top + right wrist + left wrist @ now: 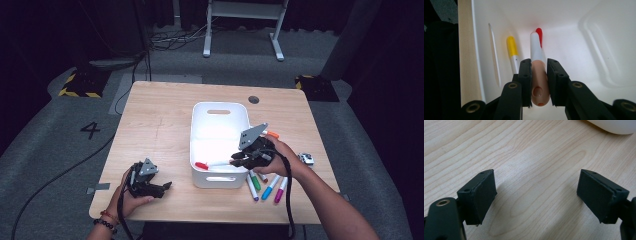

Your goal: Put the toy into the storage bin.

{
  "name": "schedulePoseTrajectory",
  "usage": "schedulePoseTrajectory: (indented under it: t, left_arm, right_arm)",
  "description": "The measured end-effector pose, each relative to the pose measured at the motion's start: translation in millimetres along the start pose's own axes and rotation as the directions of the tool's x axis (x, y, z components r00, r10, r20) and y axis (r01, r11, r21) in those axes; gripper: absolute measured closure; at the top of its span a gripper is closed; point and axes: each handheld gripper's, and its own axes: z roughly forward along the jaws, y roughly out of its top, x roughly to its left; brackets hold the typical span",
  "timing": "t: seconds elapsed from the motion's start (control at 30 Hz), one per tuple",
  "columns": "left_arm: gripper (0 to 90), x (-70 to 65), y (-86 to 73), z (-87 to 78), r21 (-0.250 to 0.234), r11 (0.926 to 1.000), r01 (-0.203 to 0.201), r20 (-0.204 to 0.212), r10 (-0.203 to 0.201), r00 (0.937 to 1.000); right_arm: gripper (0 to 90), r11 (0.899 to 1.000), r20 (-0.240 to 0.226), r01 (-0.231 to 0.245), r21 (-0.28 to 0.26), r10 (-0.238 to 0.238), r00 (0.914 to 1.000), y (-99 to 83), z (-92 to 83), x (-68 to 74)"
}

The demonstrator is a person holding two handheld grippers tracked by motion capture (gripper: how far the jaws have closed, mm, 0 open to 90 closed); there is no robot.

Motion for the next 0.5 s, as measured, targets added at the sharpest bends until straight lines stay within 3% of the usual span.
schedulePoseTrajectory:
  t: [0.33, 0.5]
  left_arm:
    - [16.0, 0.0, 0.0, 0.0, 0.000, 1.0000, 0.000, 0.000, 0.000, 1.0000]
    - [16.0, 0.0, 0.0, 0.0, 0.000, 1.0000, -0.001, 0.000, 0.001, 1.0000]
  right_arm:
    - [72.3, 1.000, 0.012, -0.012, -0.012, 0.012, 0.9998, -1.4, -0.3, -0.1]
    - [68.2, 0.997, 0.050, -0.024, -0.067, 0.027, 0.9984, -4.1, -10.4, 0.5]
